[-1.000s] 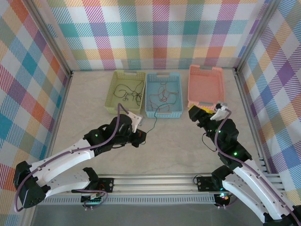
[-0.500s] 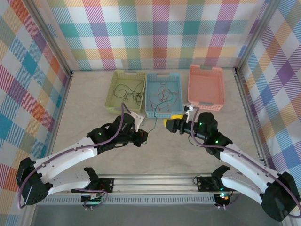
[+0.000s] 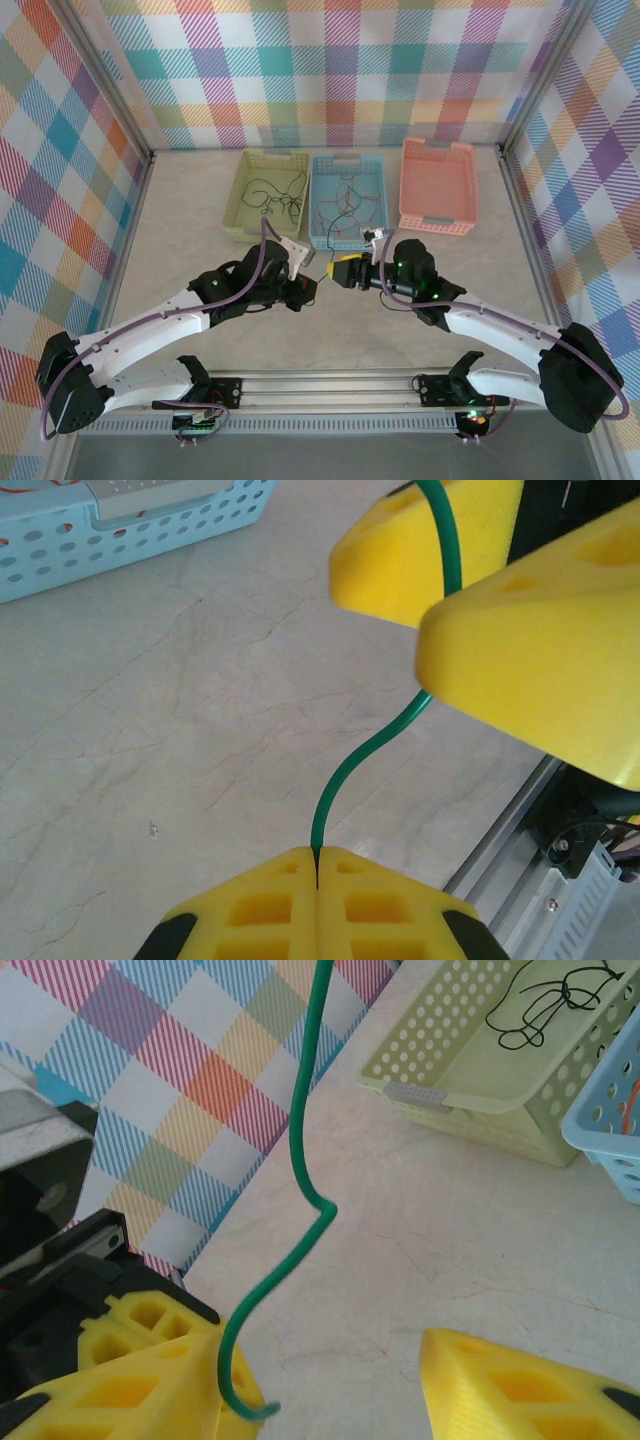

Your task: Untangle the cables

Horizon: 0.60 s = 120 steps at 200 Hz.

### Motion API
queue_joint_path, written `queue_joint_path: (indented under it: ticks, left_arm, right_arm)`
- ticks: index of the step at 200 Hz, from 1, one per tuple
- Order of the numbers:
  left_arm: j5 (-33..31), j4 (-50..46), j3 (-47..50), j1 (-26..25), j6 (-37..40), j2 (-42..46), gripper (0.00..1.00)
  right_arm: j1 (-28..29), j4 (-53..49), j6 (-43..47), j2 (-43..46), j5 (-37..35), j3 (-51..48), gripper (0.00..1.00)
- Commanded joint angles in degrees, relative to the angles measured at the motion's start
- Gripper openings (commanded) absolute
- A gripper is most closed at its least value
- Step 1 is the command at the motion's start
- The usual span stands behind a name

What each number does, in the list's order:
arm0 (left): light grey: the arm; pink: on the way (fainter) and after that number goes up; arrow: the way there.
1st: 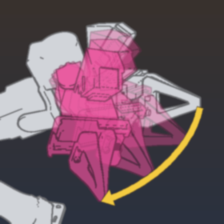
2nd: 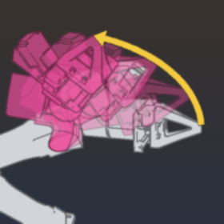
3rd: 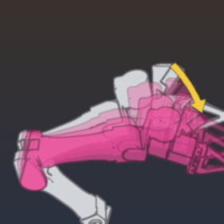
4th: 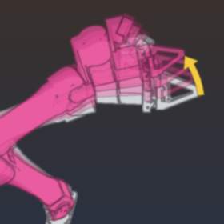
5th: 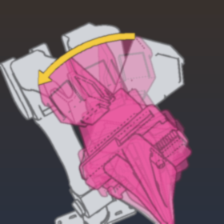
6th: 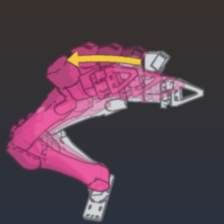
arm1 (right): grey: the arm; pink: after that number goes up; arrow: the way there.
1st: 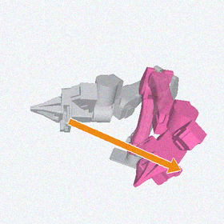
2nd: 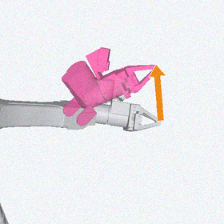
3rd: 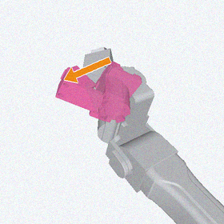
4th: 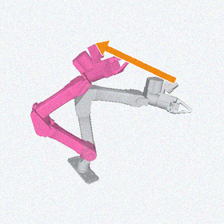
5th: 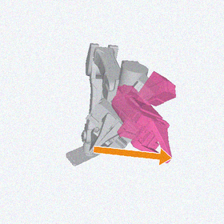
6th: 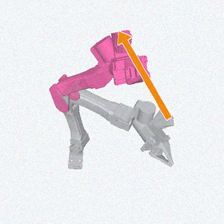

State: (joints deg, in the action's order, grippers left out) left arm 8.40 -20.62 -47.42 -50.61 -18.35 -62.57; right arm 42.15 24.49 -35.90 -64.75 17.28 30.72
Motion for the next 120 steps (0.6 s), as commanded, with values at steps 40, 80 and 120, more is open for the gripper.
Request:
queue_joint_path:
  ticks: [40,80,120]
  left_arm:
    - [1.7,1.8,-0.65,-0.37,1.12,-1.19,0.0]
    - [1.77,1.68,-0.89,-0.37,0.37,-0.98,0.0]
    - [-1.29,-0.15,0.81,-0.37,-3.02,4.09,0.66]
  right_arm:
    - [1.34,3.61,-0.63,-3.61,1.39,4.82,0.29]
    - [1.31,3.21,2.84,-1.86,-1.78,4.52,0.0]
    - [0.35,-0.69,12.77,5.03,-3.33,4.96,0.0]
